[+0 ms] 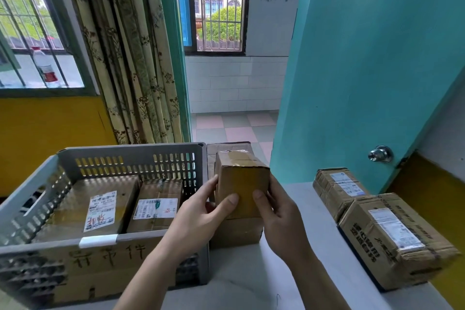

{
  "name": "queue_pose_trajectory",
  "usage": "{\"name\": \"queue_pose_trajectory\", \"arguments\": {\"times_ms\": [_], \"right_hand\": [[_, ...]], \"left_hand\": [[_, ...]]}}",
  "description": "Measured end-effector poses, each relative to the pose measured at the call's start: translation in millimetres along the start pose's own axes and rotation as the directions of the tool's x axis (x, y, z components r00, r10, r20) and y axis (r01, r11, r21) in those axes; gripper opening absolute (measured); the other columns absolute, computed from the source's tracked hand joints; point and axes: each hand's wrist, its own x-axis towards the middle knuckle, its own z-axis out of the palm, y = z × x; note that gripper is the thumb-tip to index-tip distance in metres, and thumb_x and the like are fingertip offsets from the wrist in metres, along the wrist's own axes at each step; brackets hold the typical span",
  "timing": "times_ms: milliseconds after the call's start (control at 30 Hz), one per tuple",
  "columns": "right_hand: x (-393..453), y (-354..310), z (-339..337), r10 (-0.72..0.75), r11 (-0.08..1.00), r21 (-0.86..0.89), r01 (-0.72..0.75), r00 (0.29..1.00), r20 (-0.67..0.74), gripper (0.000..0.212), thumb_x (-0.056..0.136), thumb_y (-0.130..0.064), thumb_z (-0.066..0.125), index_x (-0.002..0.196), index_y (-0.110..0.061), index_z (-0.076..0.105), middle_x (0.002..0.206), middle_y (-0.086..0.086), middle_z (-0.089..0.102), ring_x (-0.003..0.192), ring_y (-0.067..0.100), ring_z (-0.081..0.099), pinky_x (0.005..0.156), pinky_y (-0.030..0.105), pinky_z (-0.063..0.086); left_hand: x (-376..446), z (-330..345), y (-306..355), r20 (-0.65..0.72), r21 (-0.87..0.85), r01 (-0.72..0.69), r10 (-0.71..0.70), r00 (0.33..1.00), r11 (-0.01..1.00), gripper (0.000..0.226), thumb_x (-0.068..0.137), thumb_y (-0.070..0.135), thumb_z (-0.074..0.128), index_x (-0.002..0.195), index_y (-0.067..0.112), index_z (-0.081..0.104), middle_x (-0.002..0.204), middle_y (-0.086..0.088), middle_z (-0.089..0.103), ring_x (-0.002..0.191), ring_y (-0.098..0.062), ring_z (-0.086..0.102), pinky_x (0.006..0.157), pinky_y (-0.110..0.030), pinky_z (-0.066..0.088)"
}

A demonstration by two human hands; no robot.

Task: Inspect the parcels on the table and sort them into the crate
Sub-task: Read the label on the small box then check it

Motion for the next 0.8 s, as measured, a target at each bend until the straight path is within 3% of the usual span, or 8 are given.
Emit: {"name": "queue_pose_trajectory", "arguments": {"times_ms": [100,233,333,400,500,600,733,800], "right_hand": [[2,-1,-5,-0.008,1.0,0.006,0.008,1.0,-0.013,0.061,0.093,-0.052,0.045,0.152,-0.036,0.04,0.131,-0.021,0.062,0.123,0.007,0.06,0.105,0.036,0.053],[-1,-6,-10,-0.07,0.995,0.078,0.062,0.992,0.108,0.057,0.097,-0.034,0.061,0.148,-0.04,0.037,0.126,-0.039,0.059,0.119,-0.007,0.06,0.097,0.016,0.052],[-1,-4,-11,-0.114,0.991,-0.051,0.121,0.986,0.119,0.07,0.094,-0.019,0.069,0.142,-0.051,0.03,0.118,-0.055,0.051,0.105,-0.016,0.062,0.082,0.005,0.048],[2,-4,-13,-0.136,0.985,-0.097,0.14,0.99,0.047,0.066,0.09,-0.027,0.069,0.138,-0.052,0.031,0.112,-0.061,0.047,0.099,-0.023,0.06,0.081,0.002,0.047],[5,-5,-20,-0.165,0.983,-0.102,0.155,0.981,-0.099,0.053,0.083,-0.043,0.064,0.132,-0.05,0.045,0.114,-0.049,0.057,0.099,-0.019,0.062,0.082,0.004,0.05],[9,-2,-28,-0.141,0.988,-0.082,0.127,0.972,-0.187,0.044,0.079,-0.049,0.065,0.123,-0.043,0.061,0.117,-0.025,0.067,0.097,-0.017,0.062,0.076,0.005,0.052],[10,1,-36,-0.072,0.997,-0.028,0.067,0.975,-0.211,0.031,0.079,-0.052,0.067,0.109,-0.044,0.067,0.105,-0.02,0.074,0.088,-0.01,0.068,0.073,0.019,0.061],[9,0,-41,-0.067,0.998,-0.024,0.064,0.976,-0.205,0.025,0.08,-0.051,0.066,0.104,-0.053,0.061,0.104,-0.024,0.071,0.088,-0.012,0.067,0.067,0.012,0.057]], "left_hand": [[0,-1,-3,0.04,-0.046,-0.006,0.008,0.999,0.999,0.069,0.093,0.043,0.073,0.154,0.032,0.043,0.123,0.012,0.074,0.112,-0.009,0.071,0.095,-0.028,0.058],[4,5,0,-0.046,-0.027,-0.049,0.048,0.998,0.998,0.057,0.095,0.049,0.066,0.146,0.029,0.053,0.118,0.013,0.075,0.106,-0.007,0.072,0.095,-0.035,0.059],[4,8,4,-0.105,0.027,-0.055,0.058,0.993,0.998,0.054,0.093,0.059,0.059,0.139,0.032,0.057,0.105,0.013,0.075,0.09,0.0,0.071,0.076,-0.017,0.054],[3,9,6,-0.113,0.059,-0.061,0.068,0.991,0.996,0.058,0.092,0.066,0.056,0.142,0.037,0.054,0.111,0.014,0.07,0.094,0.002,0.067,0.073,-0.009,0.048],[2,13,10,-0.07,0.094,-0.081,0.087,0.994,0.992,0.058,0.084,0.07,0.062,0.137,0.048,0.052,0.114,0.014,0.065,0.096,-0.004,0.066,0.077,-0.011,0.05],[4,20,5,-0.058,0.144,-0.121,0.13,0.99,0.982,0.064,0.085,0.053,0.071,0.145,0.04,0.052,0.114,0.011,0.061,0.098,-0.009,0.063,0.08,-0.015,0.051],[7,29,3,-0.061,0.142,-0.127,0.137,0.989,0.982,0.067,0.097,0.033,0.069,0.154,0.045,0.037,0.136,0.019,0.053,0.123,0.003,0.054,0.095,-0.014,0.051],[7,34,5,-0.059,0.146,-0.124,0.134,0.989,0.981,0.064,0.099,0.029,0.067,0.153,0.048,0.037,0.14,0.019,0.056,0.125,0.002,0.057,0.097,-0.021,0.055]]}}
